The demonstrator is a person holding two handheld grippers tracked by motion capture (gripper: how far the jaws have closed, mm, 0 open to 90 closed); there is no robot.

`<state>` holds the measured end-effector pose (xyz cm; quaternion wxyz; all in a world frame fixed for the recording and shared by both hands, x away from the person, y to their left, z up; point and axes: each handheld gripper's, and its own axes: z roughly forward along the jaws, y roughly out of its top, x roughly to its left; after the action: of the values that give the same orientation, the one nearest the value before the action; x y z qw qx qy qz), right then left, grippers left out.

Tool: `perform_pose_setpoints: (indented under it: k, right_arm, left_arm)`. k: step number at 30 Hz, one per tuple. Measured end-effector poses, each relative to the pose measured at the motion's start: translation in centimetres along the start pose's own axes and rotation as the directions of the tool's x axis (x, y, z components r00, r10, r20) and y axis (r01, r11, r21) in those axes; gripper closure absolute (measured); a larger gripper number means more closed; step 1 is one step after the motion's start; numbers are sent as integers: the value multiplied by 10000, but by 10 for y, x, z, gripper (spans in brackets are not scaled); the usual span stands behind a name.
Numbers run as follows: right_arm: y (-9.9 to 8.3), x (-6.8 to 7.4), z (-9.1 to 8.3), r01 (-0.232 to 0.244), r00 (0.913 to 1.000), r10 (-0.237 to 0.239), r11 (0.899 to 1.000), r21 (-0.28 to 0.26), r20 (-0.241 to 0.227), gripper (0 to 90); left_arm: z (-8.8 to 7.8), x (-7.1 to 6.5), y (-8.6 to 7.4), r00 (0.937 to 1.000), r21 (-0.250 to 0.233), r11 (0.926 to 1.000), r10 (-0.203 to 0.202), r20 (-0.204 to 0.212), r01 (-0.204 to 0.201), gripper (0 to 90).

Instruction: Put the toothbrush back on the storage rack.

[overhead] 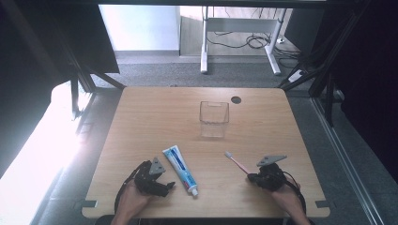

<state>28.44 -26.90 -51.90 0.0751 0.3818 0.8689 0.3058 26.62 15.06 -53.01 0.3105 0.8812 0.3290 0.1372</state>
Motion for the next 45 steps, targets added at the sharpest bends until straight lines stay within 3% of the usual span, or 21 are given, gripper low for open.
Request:
perform_pose_setpoints:
  k: [7, 23, 33, 45]
  right_arm:
    - [7, 1, -9, 237, 9997, -238, 9996, 124, 81, 842]
    - [28, -9, -17, 511, 9972, -588, 9865, 1556, 453, 762]
    - [42, -11, -7, 803, 9948, -942, 9585, 2735, 379, 755]
    - [63, -9, 5, 1194, 9902, -1383, 9114, 3938, 201, 758]
  left_arm:
    - [0, 0, 0, 10000, -5, 10000, -61, 20, 61, 135]
    - [0, 0, 0, 10000, 86, 10000, 25, 36, -25, 136]
    - [0, 0, 0, 10000, 166, 9998, 87, 47, -87, 137]
    - [0, 0, 0, 9999, 201, 9997, 145, 75, -146, 137]
